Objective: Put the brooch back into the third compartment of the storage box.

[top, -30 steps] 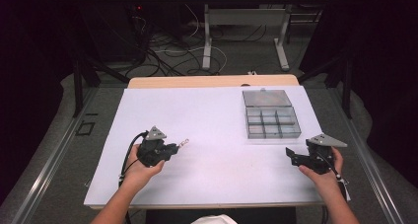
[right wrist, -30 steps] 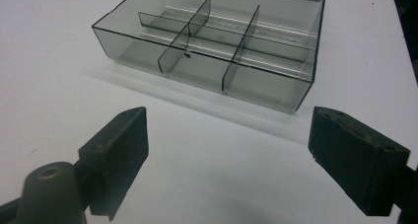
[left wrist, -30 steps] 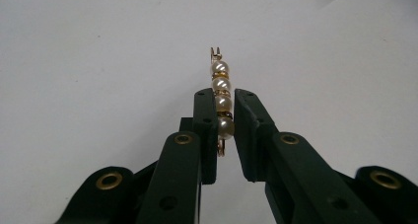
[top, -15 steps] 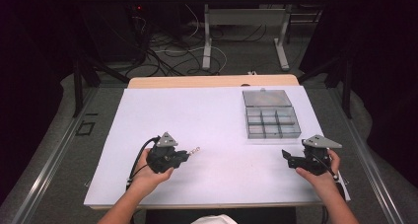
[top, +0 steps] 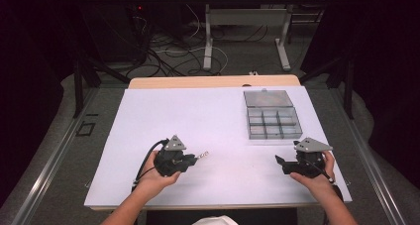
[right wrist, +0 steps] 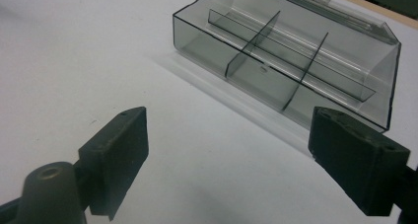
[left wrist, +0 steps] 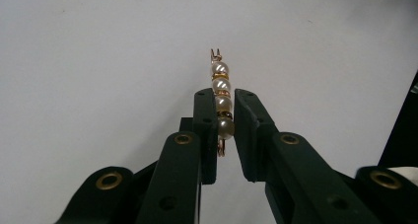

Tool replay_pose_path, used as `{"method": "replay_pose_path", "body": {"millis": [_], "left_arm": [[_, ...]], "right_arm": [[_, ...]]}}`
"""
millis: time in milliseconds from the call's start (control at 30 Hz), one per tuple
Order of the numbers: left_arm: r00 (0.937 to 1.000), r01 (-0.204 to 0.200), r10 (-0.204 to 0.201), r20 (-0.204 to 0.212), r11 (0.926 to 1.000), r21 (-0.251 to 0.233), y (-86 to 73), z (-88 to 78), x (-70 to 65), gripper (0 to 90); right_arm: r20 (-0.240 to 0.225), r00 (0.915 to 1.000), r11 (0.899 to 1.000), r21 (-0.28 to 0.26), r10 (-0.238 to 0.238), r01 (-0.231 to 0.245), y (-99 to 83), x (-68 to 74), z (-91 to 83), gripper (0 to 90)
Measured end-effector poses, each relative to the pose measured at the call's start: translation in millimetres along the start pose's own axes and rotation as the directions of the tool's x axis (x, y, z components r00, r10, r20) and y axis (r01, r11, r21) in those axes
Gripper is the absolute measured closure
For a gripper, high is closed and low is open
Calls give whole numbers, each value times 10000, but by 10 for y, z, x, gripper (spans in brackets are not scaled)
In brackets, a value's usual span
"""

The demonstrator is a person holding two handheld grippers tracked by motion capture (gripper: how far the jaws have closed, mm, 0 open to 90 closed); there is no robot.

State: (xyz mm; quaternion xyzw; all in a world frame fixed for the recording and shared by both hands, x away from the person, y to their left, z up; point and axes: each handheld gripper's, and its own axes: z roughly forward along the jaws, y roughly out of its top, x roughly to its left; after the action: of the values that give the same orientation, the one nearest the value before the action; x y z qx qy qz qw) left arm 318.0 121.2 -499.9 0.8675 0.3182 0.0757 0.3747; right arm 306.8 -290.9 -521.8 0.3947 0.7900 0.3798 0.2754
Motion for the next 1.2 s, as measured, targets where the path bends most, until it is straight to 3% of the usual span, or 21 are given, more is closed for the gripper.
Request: {"method": "replay_pose_path", "body": {"millis": [100,133,267,500,767,900,1033,1133,1200], "left_arm": [[9993,-352,349,144,9991,217,29,25,-19,805],[9997,-213,210,158,9996,157,30,46,-42,805],[9989,-390,386,258,9991,164,56,86,-77,805],[9980,-514,508,366,9985,162,102,107,-128,805],[9960,-705,687,571,9971,292,148,113,-164,805],[9960,-708,698,548,9974,150,157,126,-183,805],[9955,-746,738,600,9971,119,172,130,-187,805],[9943,-794,775,725,9966,234,187,123,-191,805],[9951,-753,746,652,9971,75,186,138,-210,805]], "right_arm": [[-118,9994,9994,-63,-340,339,35,44,-17,222],[-131,9992,9992,-126,-385,383,44,60,-20,240],[-374,9963,9969,-217,-767,760,73,109,-23,307],[-742,9823,9849,-309,-1719,1701,117,197,2,391],[-1423,9690,9794,-338,-2021,1993,182,315,46,471],[-1651,9509,9651,-377,-2616,2590,198,377,85,474],[-1699,9257,9405,-243,-3380,3390,240,426,110,474],[-1953,9125,9311,-95,-3595,3647,283,473,125,487],[-2235,9061,9310,-177,-3591,3646,307,502,138,503]]}}
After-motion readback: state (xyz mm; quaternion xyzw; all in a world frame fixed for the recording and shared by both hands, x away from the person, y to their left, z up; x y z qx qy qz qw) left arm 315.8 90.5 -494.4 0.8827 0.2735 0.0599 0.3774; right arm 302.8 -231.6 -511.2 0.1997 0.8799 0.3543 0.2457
